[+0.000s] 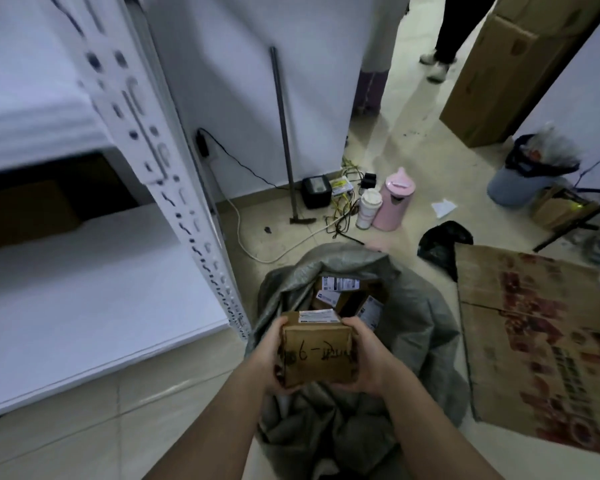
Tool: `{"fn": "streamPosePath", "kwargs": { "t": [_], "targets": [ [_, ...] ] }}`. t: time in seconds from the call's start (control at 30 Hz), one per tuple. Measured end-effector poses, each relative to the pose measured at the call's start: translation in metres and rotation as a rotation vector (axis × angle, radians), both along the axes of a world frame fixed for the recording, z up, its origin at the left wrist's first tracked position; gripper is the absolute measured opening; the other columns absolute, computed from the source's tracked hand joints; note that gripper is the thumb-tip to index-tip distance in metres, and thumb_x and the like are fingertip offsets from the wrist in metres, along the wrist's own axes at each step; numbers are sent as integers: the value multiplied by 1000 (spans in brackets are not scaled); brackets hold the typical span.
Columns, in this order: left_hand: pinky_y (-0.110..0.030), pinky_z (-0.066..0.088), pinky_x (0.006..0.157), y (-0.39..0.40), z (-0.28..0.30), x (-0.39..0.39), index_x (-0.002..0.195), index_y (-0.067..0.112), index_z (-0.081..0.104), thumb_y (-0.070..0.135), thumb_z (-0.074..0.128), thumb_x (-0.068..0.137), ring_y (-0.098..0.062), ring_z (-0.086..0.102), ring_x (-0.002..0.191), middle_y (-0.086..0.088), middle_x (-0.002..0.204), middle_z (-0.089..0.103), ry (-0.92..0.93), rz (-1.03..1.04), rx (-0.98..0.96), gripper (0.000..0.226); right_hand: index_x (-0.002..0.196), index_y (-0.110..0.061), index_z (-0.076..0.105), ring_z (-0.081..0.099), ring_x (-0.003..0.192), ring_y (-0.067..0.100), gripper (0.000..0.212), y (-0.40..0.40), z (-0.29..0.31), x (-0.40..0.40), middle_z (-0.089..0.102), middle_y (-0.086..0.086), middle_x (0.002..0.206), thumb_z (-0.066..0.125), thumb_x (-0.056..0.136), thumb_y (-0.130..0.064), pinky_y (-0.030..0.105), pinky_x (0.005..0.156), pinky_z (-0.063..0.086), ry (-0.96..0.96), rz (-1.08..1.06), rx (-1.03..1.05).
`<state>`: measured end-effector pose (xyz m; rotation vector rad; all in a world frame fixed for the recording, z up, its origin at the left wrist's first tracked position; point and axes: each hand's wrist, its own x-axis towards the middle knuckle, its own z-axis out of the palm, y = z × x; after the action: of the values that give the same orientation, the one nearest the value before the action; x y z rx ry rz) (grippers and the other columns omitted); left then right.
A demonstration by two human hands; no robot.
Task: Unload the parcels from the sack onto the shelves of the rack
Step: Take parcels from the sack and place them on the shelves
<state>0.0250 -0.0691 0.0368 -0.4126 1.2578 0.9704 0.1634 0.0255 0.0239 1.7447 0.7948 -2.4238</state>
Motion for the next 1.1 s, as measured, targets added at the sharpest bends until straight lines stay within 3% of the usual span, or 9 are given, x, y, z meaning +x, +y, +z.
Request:
{"fn": "streamPosePath", "kwargs": {
  "t": [0.1, 0.23, 0.4, 0.47, 0.53, 0.63, 0.73, 0.87, 1.1],
  "targets": [
    [-31, 45, 65, -10, 76, 4, 62, 6, 71, 59, 50, 84, -29, 58, 76, -14, 62, 69, 35, -21, -32, 62, 112, -14, 68, 62, 90, 27, 64, -12, 71, -2, 70, 12, 100, 65, 64, -56, 29, 70, 51, -10, 18, -24],
    [-39, 46, 83, -28, 162, 3, 83, 6, 64, 62, 51, 84, -30, 60, 84, -16, 63, 70, 147, -32, -91, 57, 94, -10, 69, 63, 81, 29, 50, -29, 162, -4, 72, 13, 81, 54, 83, -56, 28, 65, 50, -27, -18, -18],
    [-37, 46, 73, -63, 248, -1, 85, 8, 62, 60, 48, 86, -30, 60, 82, -13, 76, 67, 224, -19, -48, 53, 93, -9, 74, 65, 92, 30, 46, -69, 254, -13, 73, 15, 93, 67, 67, -46, 35, 83, 50, -14, 6, 31],
    [-42, 47, 88, -81, 278, -1, 93, 10, 64, 66, 47, 81, -31, 62, 90, -14, 84, 68, 261, -4, -43, 60, 101, -8, 73, 65, 95, 30, 48, -84, 280, -19, 73, 16, 99, 65, 71, -46, 36, 91, 48, -25, 14, 79],
    [-45, 44, 98, -100, 302, -4, 100, 10, 66, 71, 46, 78, -31, 63, 93, -14, 86, 70, 290, 12, -35, 68, 115, -11, 69, 65, 104, 30, 62, -102, 304, -25, 71, 14, 111, 63, 72, -56, 39, 95, 49, -13, 34, 94],
    [-37, 45, 81, -127, 332, -8, 85, 7, 61, 64, 44, 86, -29, 59, 79, -13, 80, 65, 334, 29, -43, 59, 105, -15, 70, 65, 97, 28, 53, -123, 328, -34, 72, 13, 108, 60, 74, -58, 33, 80, 52, -9, 57, 109],
    [-34, 43, 70, -155, 369, -5, 78, 6, 54, 57, 43, 91, -28, 54, 73, -12, 76, 59, 370, 78, -14, 53, 102, -13, 68, 64, 98, 29, 56, -143, 355, -39, 73, 12, 100, 60, 74, -60, 37, 81, 52, 1, 126, 152],
    [-39, 42, 89, -192, 398, -3, 79, 6, 55, 57, 42, 91, -29, 54, 75, -12, 77, 60, 402, 181, 13, 54, 99, -9, 67, 62, 95, 30, 54, -169, 382, -50, 68, 13, 98, 59, 79, -58, 41, 92, 49, 30, 223, 208],
    [-46, 41, 102, -257, 431, 6, 80, 6, 52, 59, 41, 91, -30, 53, 79, -12, 82, 56, 511, 377, -7, 56, 110, -14, 60, 63, 95, 32, 60, -217, 405, -73, 62, 15, 111, 62, 75, -63, 43, 76, 54, 92, 374, 291]
  ]
}}
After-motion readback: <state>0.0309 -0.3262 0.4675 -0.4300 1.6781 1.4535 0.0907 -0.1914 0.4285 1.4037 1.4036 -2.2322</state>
